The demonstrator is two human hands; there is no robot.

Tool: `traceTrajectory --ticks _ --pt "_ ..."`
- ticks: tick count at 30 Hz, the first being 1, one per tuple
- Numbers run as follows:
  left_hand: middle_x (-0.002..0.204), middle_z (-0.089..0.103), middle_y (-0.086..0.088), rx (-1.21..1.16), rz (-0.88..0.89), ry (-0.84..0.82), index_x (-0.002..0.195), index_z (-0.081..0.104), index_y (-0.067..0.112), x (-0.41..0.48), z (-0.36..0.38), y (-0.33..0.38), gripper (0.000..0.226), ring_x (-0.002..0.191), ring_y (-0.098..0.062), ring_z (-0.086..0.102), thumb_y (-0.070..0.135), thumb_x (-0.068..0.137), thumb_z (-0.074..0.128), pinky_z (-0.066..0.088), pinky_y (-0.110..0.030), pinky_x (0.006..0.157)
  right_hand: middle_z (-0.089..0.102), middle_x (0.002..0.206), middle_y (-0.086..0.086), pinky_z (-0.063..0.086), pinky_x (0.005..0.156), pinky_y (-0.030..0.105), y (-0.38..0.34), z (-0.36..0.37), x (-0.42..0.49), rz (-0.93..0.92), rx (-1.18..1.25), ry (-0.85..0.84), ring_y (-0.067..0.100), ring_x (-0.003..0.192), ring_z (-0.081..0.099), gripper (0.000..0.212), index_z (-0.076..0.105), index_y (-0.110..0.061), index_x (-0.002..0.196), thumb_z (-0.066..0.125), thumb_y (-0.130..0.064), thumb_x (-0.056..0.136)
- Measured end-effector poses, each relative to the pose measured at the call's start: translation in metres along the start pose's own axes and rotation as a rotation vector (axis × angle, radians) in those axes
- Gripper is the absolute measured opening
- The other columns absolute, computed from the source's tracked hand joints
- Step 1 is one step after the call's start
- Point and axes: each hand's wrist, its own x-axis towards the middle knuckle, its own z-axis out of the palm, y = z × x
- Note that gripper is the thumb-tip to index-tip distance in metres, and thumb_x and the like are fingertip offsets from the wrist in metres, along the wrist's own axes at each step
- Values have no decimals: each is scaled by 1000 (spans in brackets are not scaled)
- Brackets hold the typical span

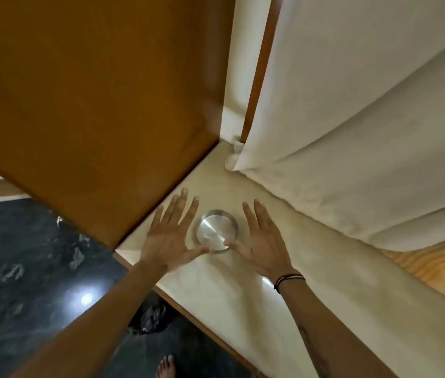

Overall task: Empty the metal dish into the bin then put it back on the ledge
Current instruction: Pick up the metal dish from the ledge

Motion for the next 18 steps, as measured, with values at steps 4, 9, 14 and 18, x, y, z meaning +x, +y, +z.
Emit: traceTrajectory --ticks 4,9,14,18 --pt "181 -33 9 -171 -24 -177 173 -23 32 -6 41 -19 136 171 -13 -18 105 77 40 3 -39 141 3 184 4 36 130 44 9 35 11 9 150 -174 25 169 17 118 13 -29 173 70 -82 83" --pt "182 -19 18 -352 -77 -228 177 -13 27 0 55 -19 132 166 1 -7 85 84 62 9 -24 136 5 184 -9 37 130 41 19 53 24 20 222 -237 16 167 22 129 6 -34 174 80 -77 78" --pt "186 19 12 -569 -186 -172 178 13 31 15 66 -9 124 172 -8 18 53 83 90 24 -28 136 22 181 -8 38 128 38 21 60 28 23 278 -203 17 164 30 126 8 -30 174 91 -54 81" --pt "169 53 9 -753 -264 -128 171 38 31 22 70 -8 117 157 -14 48 33 73 103 43 -21 123 36 175 -13 40 125 34 16 62 31 136 423 -177 15 158 40 127 16 -39 171 97 -42 74"
